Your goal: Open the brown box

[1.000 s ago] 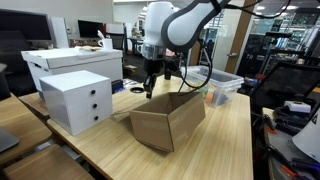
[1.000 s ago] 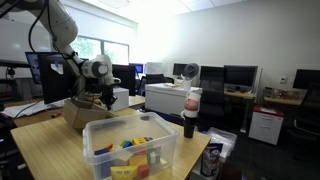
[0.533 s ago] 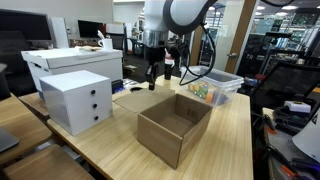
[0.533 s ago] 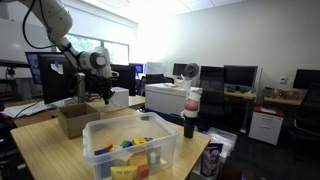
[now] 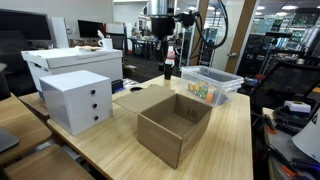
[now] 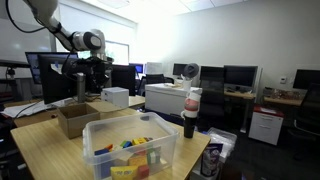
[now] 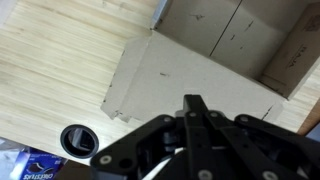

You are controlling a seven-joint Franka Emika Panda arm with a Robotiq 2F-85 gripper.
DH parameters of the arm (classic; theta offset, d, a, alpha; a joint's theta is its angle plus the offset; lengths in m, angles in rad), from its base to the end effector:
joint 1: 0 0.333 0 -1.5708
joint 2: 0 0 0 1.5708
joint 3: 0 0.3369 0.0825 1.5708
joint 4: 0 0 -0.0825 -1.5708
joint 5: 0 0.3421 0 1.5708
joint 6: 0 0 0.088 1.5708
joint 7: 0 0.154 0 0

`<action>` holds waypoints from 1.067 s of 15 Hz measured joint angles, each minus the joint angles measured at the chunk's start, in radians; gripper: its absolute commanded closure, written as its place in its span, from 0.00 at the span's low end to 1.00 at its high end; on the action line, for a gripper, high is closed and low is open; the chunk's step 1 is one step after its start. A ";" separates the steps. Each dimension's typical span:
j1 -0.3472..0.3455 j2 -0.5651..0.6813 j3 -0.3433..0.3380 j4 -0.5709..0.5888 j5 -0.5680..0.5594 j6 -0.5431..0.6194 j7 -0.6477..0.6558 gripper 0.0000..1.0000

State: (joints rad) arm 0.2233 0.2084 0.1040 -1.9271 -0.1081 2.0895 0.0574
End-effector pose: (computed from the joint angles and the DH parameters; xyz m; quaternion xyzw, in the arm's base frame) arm 0.5384 0.1703 0.3751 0.9861 0.1611 -0.0150 0.0391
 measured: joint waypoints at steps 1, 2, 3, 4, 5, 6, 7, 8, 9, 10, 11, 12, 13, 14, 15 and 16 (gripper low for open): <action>-0.002 -0.018 0.000 -0.002 0.007 -0.015 0.000 0.71; -0.005 -0.037 0.001 -0.006 0.015 -0.026 0.000 0.66; -0.010 -0.058 0.001 -0.012 0.020 -0.032 0.000 0.61; -0.014 -0.078 0.000 -0.021 0.022 -0.037 0.012 0.56; -0.019 -0.097 -0.001 -0.031 0.022 -0.040 0.026 0.51; -0.026 -0.124 -0.002 -0.047 0.021 -0.043 0.048 0.44; -0.032 -0.148 -0.004 -0.064 0.021 -0.045 0.062 0.38; -0.039 -0.172 -0.005 -0.082 0.021 -0.046 0.070 0.34; -0.046 -0.196 -0.006 -0.100 0.021 -0.047 0.072 0.28; -0.053 -0.221 -0.007 -0.120 0.021 -0.050 0.072 0.24; -0.061 -0.252 -0.008 -0.145 0.021 -0.055 0.072 0.17; -0.068 -0.282 -0.011 -0.169 0.021 -0.056 0.072 0.11; -0.074 -0.311 -0.013 -0.193 0.021 -0.060 0.072 0.07; -0.080 -0.339 -0.016 -0.216 0.021 -0.067 0.072 0.03; -0.086 -0.368 -0.019 -0.238 0.021 -0.079 0.072 0.02; -0.093 -0.403 -0.021 -0.264 0.021 -0.095 0.072 0.00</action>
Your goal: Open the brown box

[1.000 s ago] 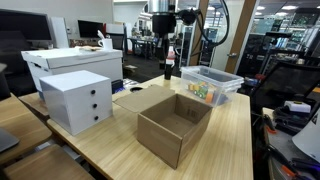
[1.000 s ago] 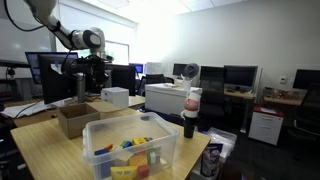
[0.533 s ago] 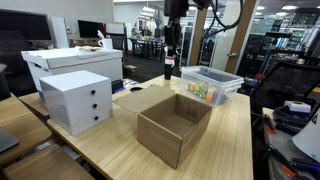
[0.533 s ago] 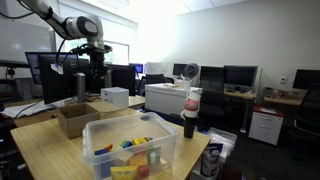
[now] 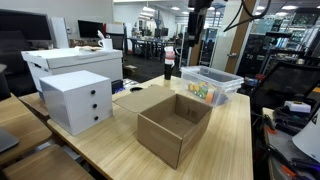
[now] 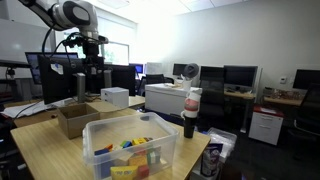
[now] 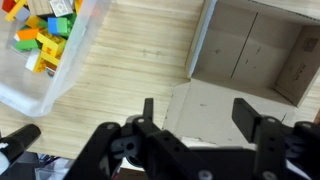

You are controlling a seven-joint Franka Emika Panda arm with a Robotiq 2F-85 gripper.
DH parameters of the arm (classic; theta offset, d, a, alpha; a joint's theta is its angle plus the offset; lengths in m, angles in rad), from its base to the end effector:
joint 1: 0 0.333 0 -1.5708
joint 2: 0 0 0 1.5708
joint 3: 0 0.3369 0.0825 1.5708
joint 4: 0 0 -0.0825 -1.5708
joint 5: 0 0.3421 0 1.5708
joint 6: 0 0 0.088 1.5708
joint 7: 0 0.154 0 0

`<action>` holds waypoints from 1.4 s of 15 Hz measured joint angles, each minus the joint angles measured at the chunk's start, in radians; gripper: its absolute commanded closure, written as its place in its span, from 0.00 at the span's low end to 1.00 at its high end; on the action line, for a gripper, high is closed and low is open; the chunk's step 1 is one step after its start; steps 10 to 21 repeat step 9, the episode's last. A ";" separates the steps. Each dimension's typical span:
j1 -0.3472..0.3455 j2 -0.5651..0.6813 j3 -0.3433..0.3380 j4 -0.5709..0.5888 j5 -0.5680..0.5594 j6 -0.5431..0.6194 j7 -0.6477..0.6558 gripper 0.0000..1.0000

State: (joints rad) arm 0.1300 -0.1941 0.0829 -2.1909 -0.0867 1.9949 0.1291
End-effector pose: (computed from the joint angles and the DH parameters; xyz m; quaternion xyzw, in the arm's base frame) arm 0.4410 0.0875 0.4593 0.9971 0.0589 0.0066 0.0470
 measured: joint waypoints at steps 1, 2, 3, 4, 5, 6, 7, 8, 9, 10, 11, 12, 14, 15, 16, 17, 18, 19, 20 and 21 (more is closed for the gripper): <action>-0.005 -0.029 -0.002 -0.020 0.000 -0.012 0.000 0.00; -0.011 -0.065 -0.004 -0.043 0.000 -0.029 -0.001 0.00; -0.014 -0.100 -0.008 -0.066 0.000 -0.044 -0.002 0.00; -0.017 -0.135 -0.010 -0.087 0.000 -0.055 -0.003 0.00; -0.021 -0.166 -0.011 -0.106 0.000 -0.066 -0.003 0.00; -0.024 -0.190 -0.012 -0.119 0.000 -0.076 -0.003 0.00; -0.025 -0.206 -0.012 -0.127 0.000 -0.078 -0.003 0.00; -0.024 -0.210 -0.012 -0.127 0.000 -0.078 -0.003 0.00; -0.024 -0.208 -0.011 -0.126 0.000 -0.078 -0.003 0.00; -0.024 -0.208 -0.011 -0.126 0.000 -0.078 -0.003 0.00; -0.024 -0.208 -0.011 -0.126 0.000 -0.078 -0.003 0.00; -0.024 -0.208 -0.011 -0.126 0.000 -0.078 -0.003 0.00; -0.024 -0.208 -0.011 -0.126 0.000 -0.078 -0.003 0.00; -0.024 -0.208 -0.011 -0.126 0.000 -0.078 -0.003 0.00; -0.024 -0.208 -0.011 -0.126 0.000 -0.078 -0.003 0.00; -0.024 -0.208 -0.011 -0.126 0.000 -0.078 -0.003 0.00; -0.024 -0.208 -0.011 -0.126 0.000 -0.078 -0.003 0.00; -0.024 -0.208 -0.011 -0.126 0.000 -0.078 -0.003 0.00; -0.024 -0.208 -0.011 -0.126 0.000 -0.078 -0.003 0.00; -0.024 -0.208 -0.011 -0.126 0.000 -0.078 -0.003 0.00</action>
